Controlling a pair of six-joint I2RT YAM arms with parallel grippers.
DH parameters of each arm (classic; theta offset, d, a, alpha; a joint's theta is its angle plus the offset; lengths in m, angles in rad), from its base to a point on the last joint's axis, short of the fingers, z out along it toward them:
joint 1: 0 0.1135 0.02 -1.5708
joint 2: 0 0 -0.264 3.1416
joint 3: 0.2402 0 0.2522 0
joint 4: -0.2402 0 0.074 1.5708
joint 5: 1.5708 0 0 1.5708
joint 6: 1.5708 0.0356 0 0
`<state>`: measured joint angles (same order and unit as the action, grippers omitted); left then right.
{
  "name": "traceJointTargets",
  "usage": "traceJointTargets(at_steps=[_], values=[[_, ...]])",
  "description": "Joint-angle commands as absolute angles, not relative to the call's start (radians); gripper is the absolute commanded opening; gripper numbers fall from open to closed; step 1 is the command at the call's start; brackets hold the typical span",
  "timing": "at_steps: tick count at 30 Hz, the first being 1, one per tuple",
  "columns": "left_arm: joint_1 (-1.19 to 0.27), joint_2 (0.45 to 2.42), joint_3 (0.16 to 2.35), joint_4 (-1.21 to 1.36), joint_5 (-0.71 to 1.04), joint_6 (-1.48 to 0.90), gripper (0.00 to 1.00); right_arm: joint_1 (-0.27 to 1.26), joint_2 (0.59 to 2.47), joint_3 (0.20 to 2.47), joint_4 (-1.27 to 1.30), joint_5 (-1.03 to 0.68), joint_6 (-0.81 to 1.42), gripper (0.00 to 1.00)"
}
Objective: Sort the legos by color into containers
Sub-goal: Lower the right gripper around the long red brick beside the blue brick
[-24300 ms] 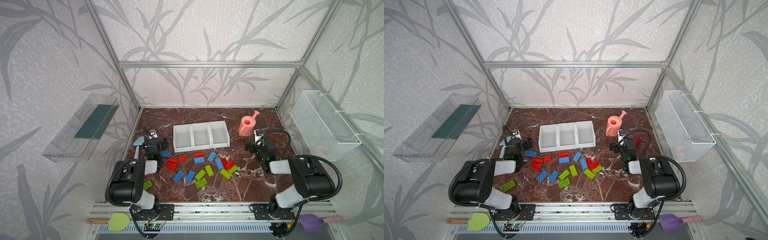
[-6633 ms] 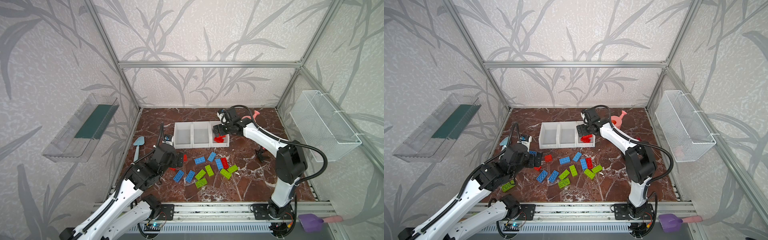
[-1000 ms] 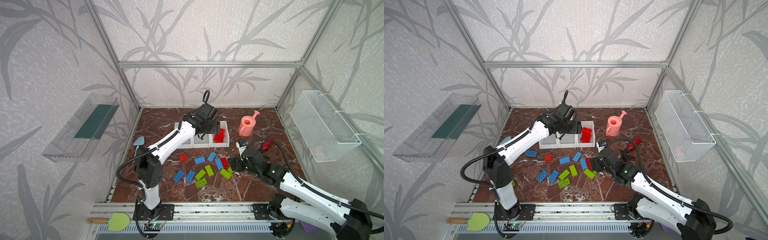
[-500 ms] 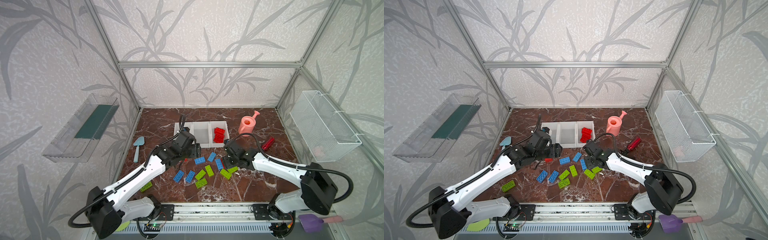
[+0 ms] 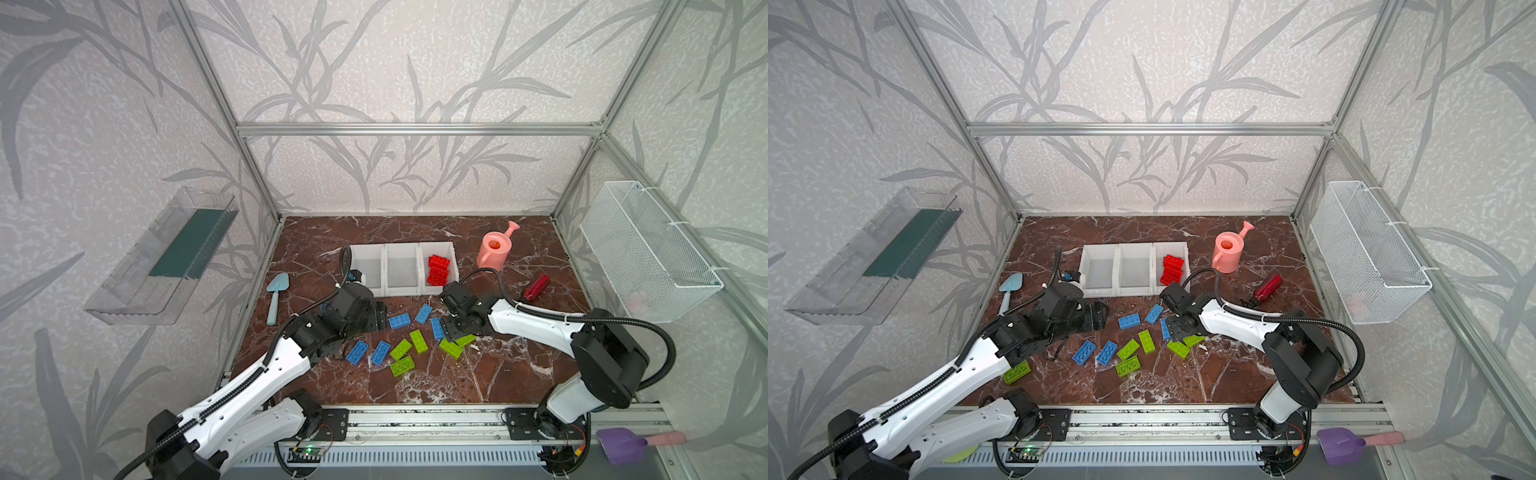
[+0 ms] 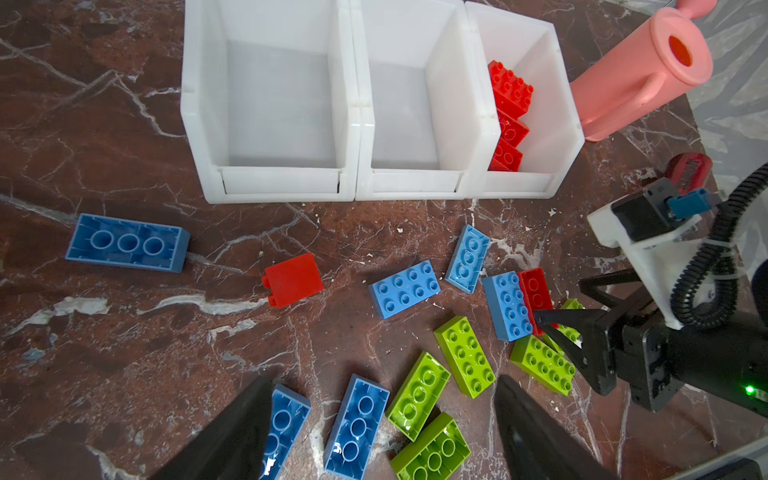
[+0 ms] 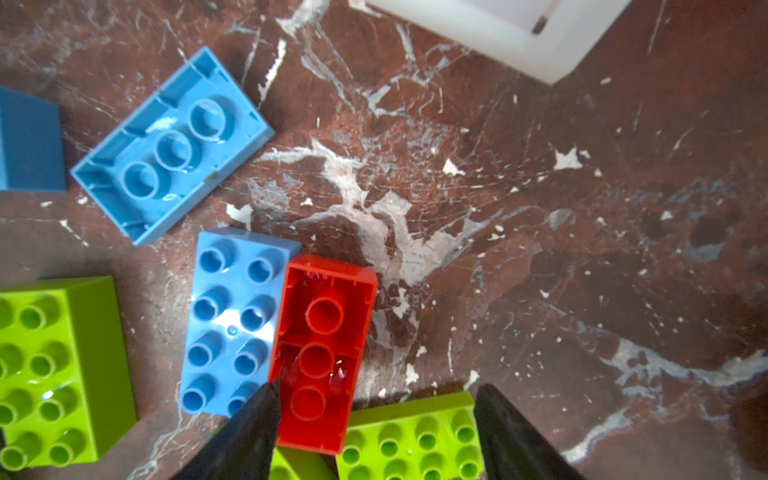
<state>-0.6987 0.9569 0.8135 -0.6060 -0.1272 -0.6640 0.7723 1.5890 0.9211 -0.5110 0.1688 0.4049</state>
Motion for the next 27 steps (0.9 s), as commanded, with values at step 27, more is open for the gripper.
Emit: traceJointTargets(at_steps=[27], values=[[-0.7, 0.977, 0.8, -0.639, -0.188, -0.672, 0.84, 0.775, 1.645, 0.964, -0.488, 0.138, 0.437, 0.76]])
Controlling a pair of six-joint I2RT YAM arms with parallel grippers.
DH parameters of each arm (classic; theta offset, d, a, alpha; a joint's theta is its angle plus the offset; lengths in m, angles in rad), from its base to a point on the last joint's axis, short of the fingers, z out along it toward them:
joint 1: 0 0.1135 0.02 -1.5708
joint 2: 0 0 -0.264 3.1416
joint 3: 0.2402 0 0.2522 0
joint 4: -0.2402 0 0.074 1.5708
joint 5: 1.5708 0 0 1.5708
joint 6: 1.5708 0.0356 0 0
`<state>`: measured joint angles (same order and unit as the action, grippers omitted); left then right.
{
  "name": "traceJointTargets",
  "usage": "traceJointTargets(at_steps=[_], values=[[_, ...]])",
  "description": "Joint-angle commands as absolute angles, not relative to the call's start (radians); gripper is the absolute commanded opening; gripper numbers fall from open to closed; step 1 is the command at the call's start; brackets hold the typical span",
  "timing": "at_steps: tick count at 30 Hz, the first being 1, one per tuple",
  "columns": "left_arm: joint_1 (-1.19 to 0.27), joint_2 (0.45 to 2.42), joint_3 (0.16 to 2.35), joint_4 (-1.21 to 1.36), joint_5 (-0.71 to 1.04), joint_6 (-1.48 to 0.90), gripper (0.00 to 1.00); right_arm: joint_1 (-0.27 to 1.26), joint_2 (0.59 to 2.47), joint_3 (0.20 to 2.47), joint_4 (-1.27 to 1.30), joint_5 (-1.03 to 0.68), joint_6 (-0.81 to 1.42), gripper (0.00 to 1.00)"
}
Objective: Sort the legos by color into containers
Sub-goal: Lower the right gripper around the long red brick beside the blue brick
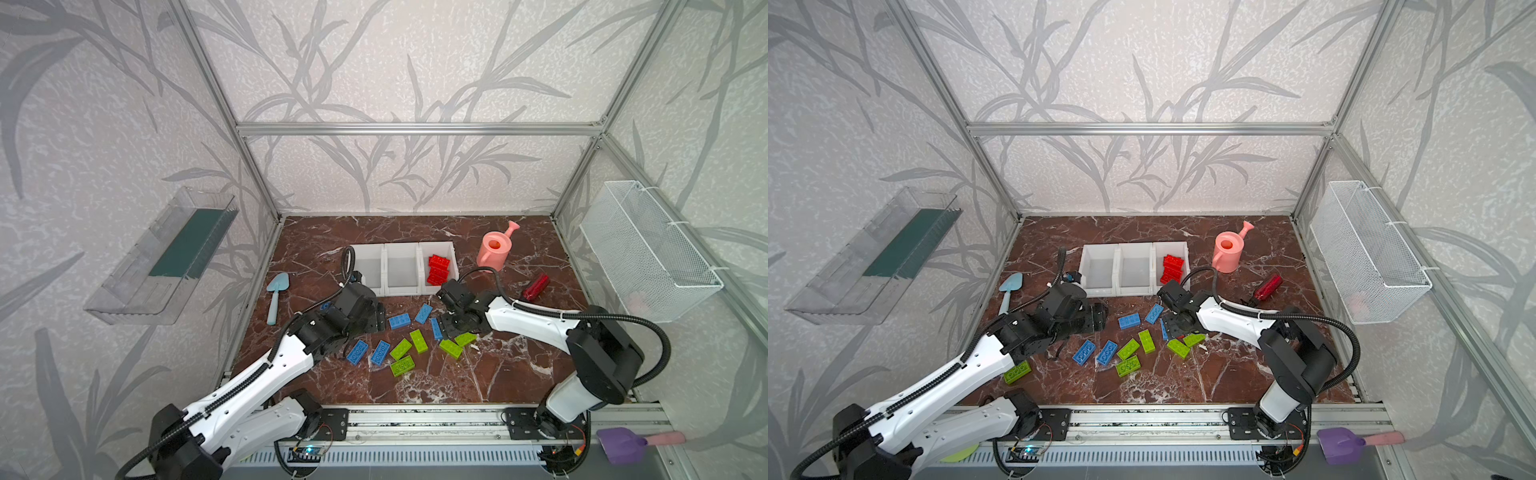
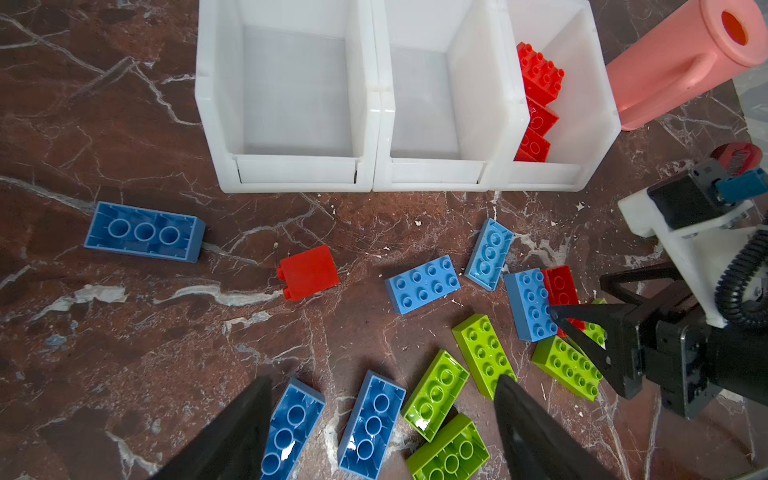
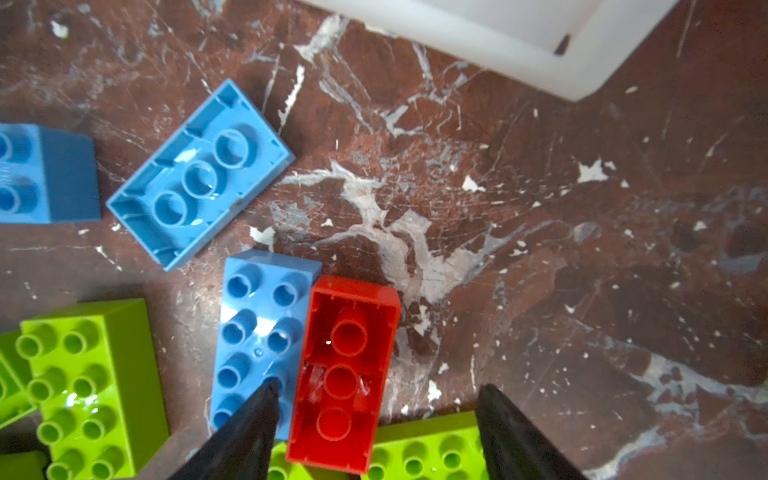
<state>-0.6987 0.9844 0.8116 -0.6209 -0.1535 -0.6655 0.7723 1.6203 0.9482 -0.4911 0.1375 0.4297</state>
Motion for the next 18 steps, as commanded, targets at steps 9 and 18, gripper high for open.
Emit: traceJointTargets(at_steps=[9, 18], values=[[-0.699, 0.982, 0.797, -0.63, -0.198, -0.672, 0.84, 0.77, 1.648, 0.971, -0.498, 0.151, 0.428, 0.56], [-0.699, 0.99, 0.794, -0.626, -0.204, -0.676, 0.84, 0.759, 1.611, 0.978, -0.522, 0.169, 0.417, 0.54]])
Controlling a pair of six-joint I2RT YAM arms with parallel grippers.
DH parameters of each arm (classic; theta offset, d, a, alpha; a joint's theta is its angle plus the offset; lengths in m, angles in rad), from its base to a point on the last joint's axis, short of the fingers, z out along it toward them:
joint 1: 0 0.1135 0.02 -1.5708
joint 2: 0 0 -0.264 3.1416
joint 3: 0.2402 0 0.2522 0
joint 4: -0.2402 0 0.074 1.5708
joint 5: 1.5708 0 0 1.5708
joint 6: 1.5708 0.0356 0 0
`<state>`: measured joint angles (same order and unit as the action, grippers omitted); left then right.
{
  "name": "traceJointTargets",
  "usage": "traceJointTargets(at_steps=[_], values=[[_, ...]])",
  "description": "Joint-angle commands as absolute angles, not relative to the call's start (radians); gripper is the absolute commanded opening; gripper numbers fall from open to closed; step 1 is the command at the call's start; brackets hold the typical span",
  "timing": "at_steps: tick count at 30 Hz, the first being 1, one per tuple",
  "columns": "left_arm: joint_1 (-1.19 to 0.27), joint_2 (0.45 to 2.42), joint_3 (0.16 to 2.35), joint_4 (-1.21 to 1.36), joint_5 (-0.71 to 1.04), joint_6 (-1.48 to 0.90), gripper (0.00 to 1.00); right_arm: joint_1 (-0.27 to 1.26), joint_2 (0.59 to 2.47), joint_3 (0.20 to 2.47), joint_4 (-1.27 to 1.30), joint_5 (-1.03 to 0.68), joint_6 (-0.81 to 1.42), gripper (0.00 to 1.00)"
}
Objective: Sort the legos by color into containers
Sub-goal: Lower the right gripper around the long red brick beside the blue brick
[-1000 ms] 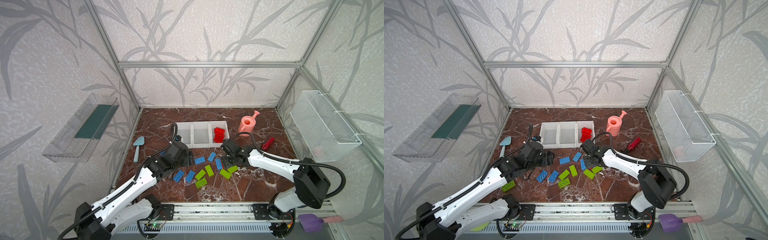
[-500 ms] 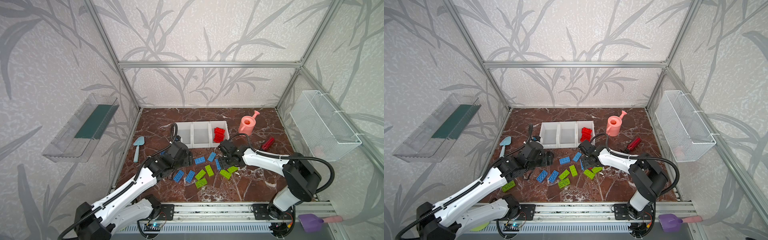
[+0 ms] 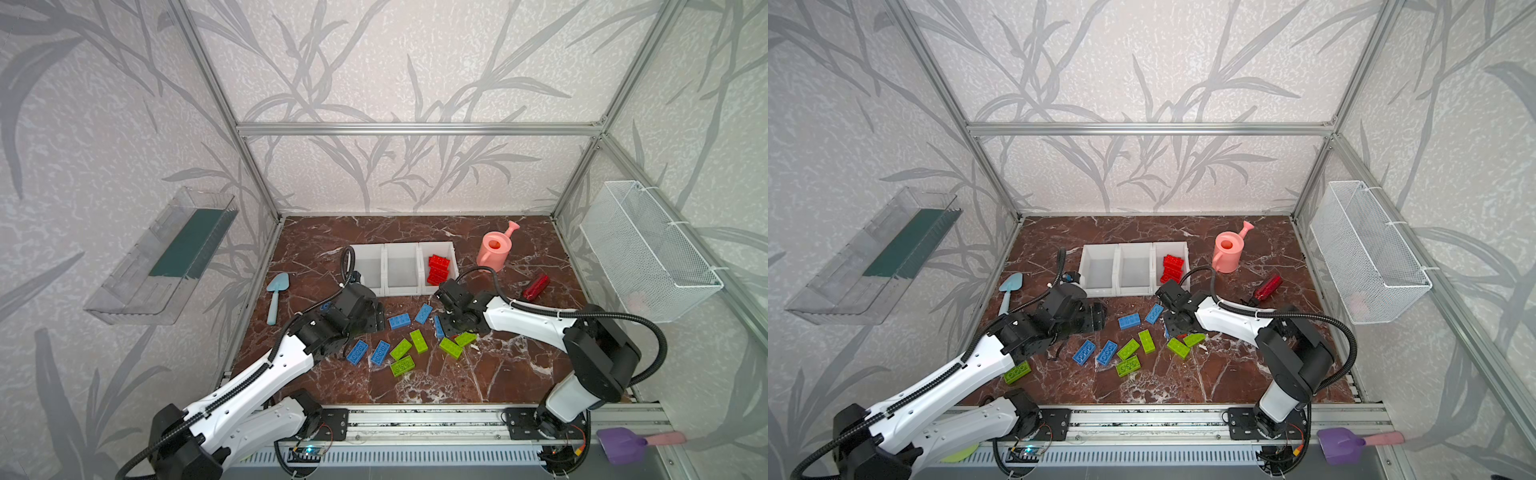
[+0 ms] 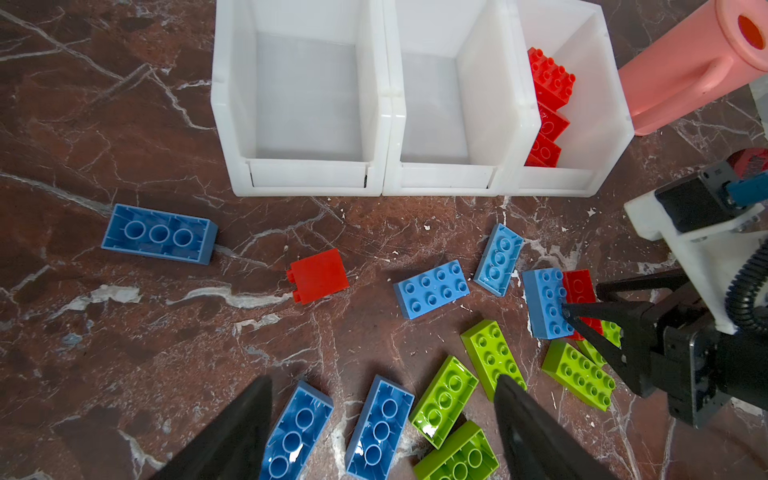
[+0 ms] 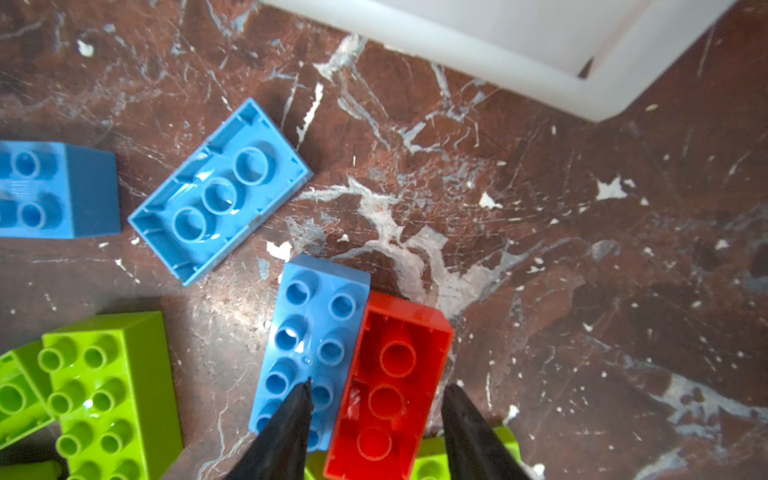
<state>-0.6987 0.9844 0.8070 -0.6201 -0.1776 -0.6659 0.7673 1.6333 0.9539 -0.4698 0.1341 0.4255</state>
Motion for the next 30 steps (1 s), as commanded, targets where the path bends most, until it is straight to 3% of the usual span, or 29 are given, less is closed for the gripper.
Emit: traceJointTargets(at_steps=[1, 13, 22, 30], values=[[-0.7, 0.991, 0.793, -0.626, -0.203, -0.676, 0.84, 0.76, 1.603, 0.98, -0.526, 0.172, 0.416, 0.54], [-0.699, 1.009, 0.794, -0.618, -0.194, -0.68, 0.84, 0.751, 1.571, 0.969, -0.53, 0.192, 0.41, 0.55], [-0.7, 1.011, 0.791, -0.624, -0.194, -0.683, 0.84, 0.744, 1.632, 0.951, -0.487, 0.166, 0.419, 0.62], [-0.699, 1.017, 0.784, -0.622, -0.201, -0.687, 0.84, 0.732, 1.651, 0.938, -0.471, 0.156, 0.42, 0.53]])
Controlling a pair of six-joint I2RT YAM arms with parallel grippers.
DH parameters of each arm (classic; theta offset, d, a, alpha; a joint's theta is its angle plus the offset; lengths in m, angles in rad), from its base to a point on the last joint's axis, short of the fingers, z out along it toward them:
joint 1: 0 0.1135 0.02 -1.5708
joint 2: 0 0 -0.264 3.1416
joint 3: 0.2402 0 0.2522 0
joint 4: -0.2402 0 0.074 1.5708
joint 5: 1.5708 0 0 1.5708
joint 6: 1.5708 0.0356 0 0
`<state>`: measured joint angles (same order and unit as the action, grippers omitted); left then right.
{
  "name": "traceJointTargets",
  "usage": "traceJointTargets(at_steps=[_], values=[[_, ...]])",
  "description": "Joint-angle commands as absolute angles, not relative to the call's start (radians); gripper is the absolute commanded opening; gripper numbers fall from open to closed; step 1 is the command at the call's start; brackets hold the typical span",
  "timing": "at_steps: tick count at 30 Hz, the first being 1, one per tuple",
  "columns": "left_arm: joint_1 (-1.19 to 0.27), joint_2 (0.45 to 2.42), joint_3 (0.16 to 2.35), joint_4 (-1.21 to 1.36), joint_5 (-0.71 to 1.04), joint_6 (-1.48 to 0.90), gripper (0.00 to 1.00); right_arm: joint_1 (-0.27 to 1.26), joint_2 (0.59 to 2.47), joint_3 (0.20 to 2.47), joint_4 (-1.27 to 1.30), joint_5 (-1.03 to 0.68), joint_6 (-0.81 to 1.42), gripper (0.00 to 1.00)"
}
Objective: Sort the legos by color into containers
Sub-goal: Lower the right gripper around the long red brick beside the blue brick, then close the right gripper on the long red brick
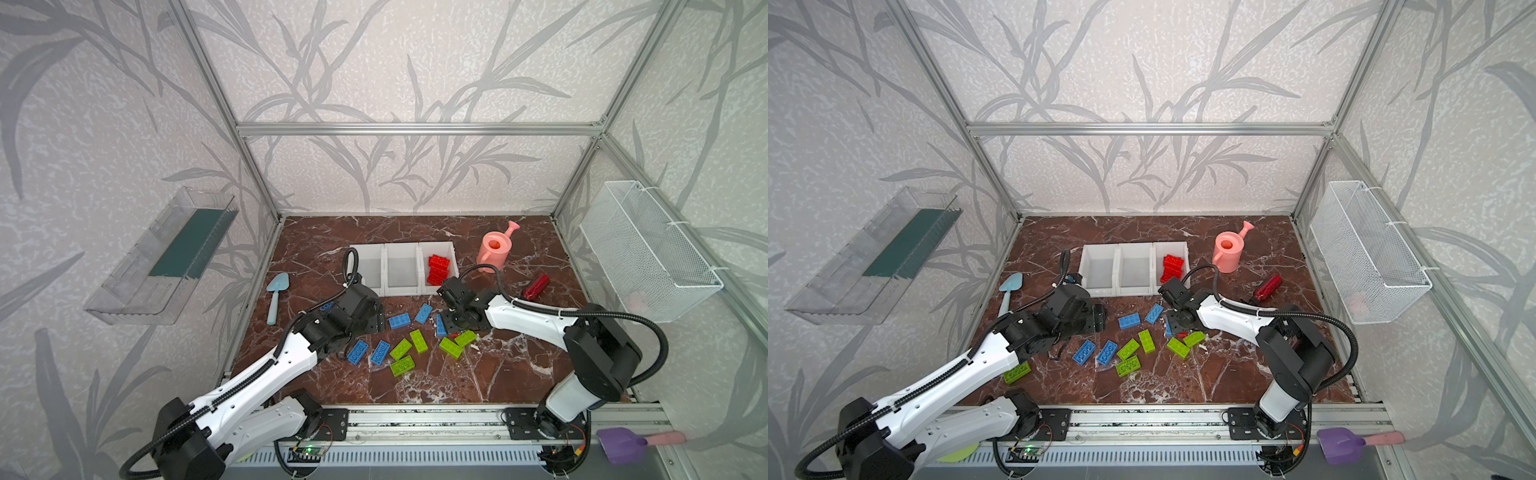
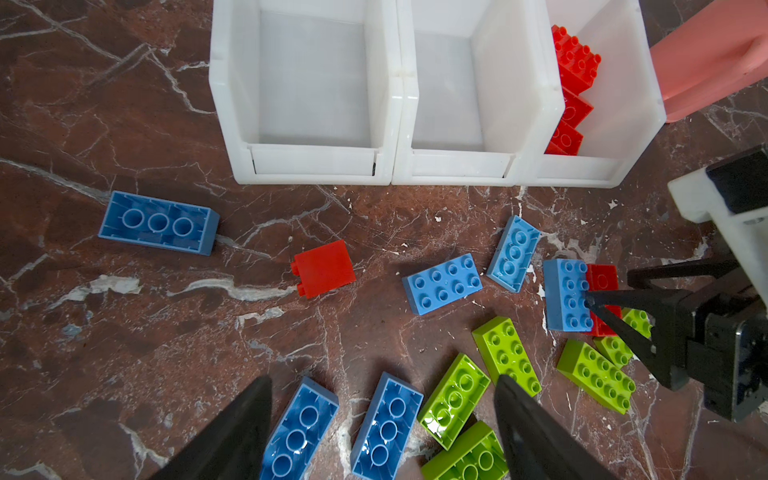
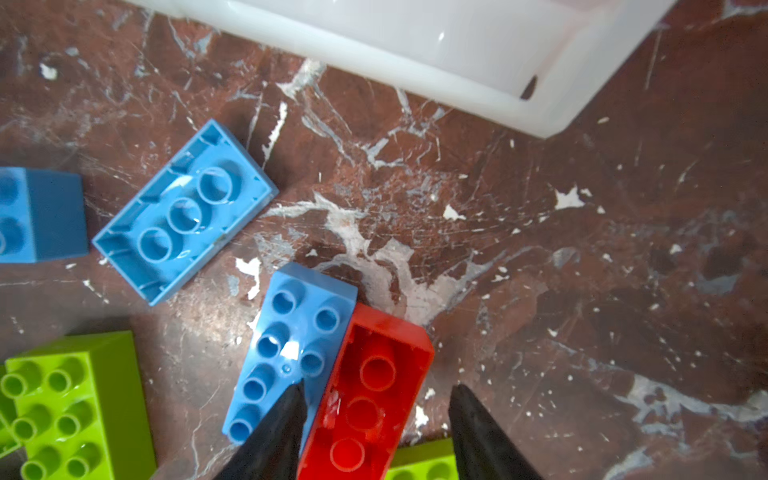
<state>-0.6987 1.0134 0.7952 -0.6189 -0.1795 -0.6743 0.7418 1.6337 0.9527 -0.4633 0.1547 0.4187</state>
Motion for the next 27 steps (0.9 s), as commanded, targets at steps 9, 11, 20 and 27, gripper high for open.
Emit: traceJointTargets(at_steps=[9, 11, 20, 27], values=[[-0.7, 1.041, 0.791, -0.619, -0.203, -0.688, 0.84, 0.727, 1.625, 0.937, -0.48, 0.153, 0.417, 0.42], [-0.699, 1.045, 0.793, -0.62, -0.203, -0.688, 0.84, 0.726, 1.614, 0.937, -0.485, 0.153, 0.417, 0.42], [-0.7, 1.054, 0.794, -0.615, -0.199, -0.689, 0.84, 0.726, 1.569, 0.94, -0.499, 0.158, 0.417, 0.45], [-0.699, 1.055, 0.795, -0.618, -0.199, -0.687, 0.84, 0.726, 1.62, 0.93, -0.481, 0.144, 0.423, 0.51]])
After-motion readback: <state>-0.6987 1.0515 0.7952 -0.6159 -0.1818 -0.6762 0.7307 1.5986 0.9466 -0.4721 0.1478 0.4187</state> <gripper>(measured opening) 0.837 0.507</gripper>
